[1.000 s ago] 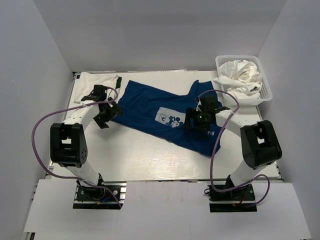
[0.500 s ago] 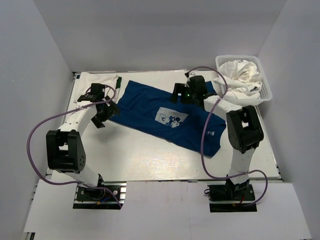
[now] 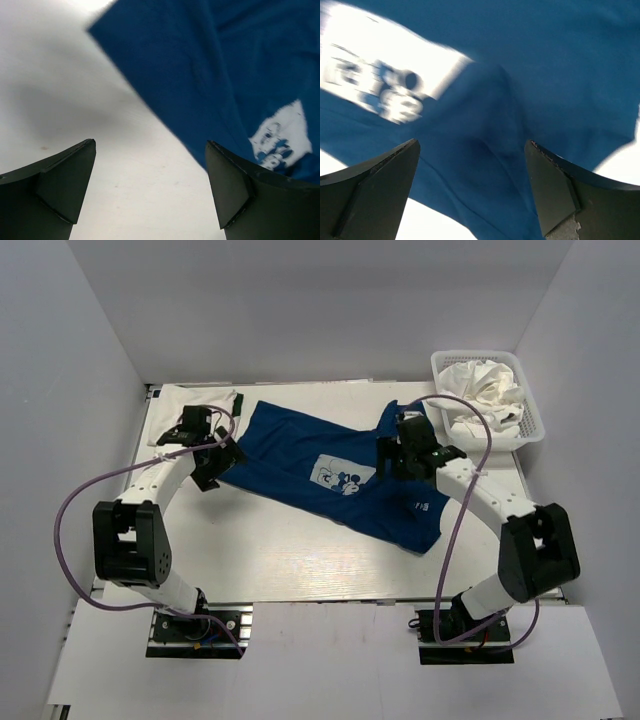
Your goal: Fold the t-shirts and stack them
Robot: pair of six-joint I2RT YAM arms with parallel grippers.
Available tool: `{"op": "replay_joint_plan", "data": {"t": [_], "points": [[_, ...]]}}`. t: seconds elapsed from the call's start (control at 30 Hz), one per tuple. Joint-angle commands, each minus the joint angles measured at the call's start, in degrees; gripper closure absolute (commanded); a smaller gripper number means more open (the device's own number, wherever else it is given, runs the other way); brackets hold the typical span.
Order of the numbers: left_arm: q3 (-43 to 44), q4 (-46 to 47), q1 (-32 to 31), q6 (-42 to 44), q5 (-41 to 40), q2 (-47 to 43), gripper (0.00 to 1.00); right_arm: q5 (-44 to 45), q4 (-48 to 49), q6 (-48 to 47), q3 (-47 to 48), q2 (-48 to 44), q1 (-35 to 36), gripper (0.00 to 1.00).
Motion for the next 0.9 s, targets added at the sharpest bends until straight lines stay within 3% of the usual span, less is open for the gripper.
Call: {"op": "replay_joint_plan", "data": {"t": [0.0,0.1,0.4,0.47,0.7,0.87], "points": [[-0.27,6.42,-1.54,0.87,8.75,0.46,0.0,8.92,-7.17,1.31,-4.11,-1.83,-0.23,0.09],[1.21,10.64,-3.56,0.35,12.38,3.52,0.0,7.35,-5.59,0.79,-6.58,-0.62,-0.14,0.09],[2.9,12.49,-6.82,0.35,11.86,12.59,0.0,8.3,-1.63,-0.27,-3.07,8.18,-0.05,0.11],[2.01,13.02,-7.53,-0.18,10.81,12.59,0.0,11.37,-2.5,-0.18,-2.37,10.02,-0.06,0.12],[0.25,10.65,-7.53,-0.18,4.83,14.17,0.0,34.11,-12.79,6.32,1.5,11.53,-0.93,0.11],[-0.27,9.33,-7.53,-0.18,3.51,16.1,0.0,35.45,-12.44,6.49,2.55,9.42,-2.95,0.11]]}}
